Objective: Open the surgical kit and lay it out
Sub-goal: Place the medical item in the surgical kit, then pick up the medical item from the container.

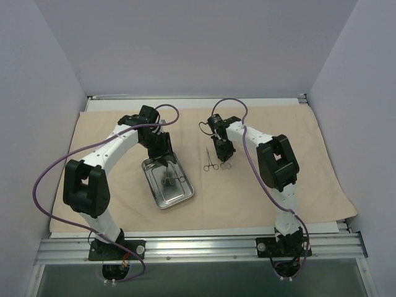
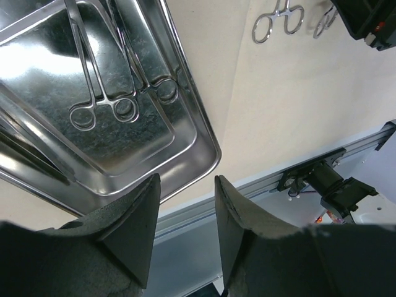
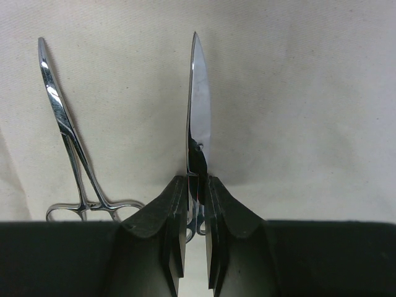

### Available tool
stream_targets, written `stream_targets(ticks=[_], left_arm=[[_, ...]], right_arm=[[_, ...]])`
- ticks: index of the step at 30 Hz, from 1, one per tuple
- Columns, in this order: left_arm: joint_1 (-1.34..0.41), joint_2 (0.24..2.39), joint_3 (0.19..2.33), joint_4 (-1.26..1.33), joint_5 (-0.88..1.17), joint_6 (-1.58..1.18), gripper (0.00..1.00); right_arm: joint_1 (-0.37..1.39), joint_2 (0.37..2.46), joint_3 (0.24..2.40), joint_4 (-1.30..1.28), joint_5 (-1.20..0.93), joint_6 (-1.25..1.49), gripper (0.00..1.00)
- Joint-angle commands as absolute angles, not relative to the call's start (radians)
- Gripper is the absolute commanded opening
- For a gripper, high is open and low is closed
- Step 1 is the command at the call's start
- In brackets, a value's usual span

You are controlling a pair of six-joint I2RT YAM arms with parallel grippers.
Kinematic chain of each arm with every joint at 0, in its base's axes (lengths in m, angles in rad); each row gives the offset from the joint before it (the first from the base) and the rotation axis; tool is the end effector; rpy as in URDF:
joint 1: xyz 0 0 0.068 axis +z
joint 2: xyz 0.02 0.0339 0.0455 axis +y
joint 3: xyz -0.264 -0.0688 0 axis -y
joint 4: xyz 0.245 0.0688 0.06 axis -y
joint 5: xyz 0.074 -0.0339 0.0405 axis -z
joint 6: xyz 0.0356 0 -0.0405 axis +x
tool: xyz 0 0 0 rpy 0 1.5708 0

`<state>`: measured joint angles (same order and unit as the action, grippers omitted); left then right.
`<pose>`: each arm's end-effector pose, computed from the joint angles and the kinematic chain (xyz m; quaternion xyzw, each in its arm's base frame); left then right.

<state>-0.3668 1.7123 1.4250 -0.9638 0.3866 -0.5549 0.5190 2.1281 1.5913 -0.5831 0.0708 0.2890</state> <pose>0.3152 -0.1355 0.2614 -0.0605 0.9675 -0.2393 0.0556 0.3908 0.2203 0.1653 -0.1039 0.9686 0.0561 0.2190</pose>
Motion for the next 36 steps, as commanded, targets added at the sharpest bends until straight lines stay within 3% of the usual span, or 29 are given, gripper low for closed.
stream_targets(ticks=[1,12,17,22,36], left_arm=[[-0.370,1.738,1.471,-1.002,0.354,-0.532,0.49],[-0.405,1.816,1.514,-1.012,0.236,-0.526,0.56],[-0.408,1.851,1.511,-0.993,0.152,-0.511,0.51],[-0.422,1.899,1.509,-0.970,0.020,-0.491,0.44],[-0.448,1.968,1.445,-0.824,-0.091,-0.505,0.43]], right_arm=[[0.529,2.154,1.618,-0.611,0.078,0.298,0.14],[0.528,2.137,1.632,-0.626,0.064,0.291,0.33],[0.528,2.062,1.673,-0.658,0.048,0.296,0.37],[0.509,1.947,1.712,-0.695,0.020,0.301,0.39],[0.430,1.737,1.574,-0.709,0.011,0.318,0.39]])
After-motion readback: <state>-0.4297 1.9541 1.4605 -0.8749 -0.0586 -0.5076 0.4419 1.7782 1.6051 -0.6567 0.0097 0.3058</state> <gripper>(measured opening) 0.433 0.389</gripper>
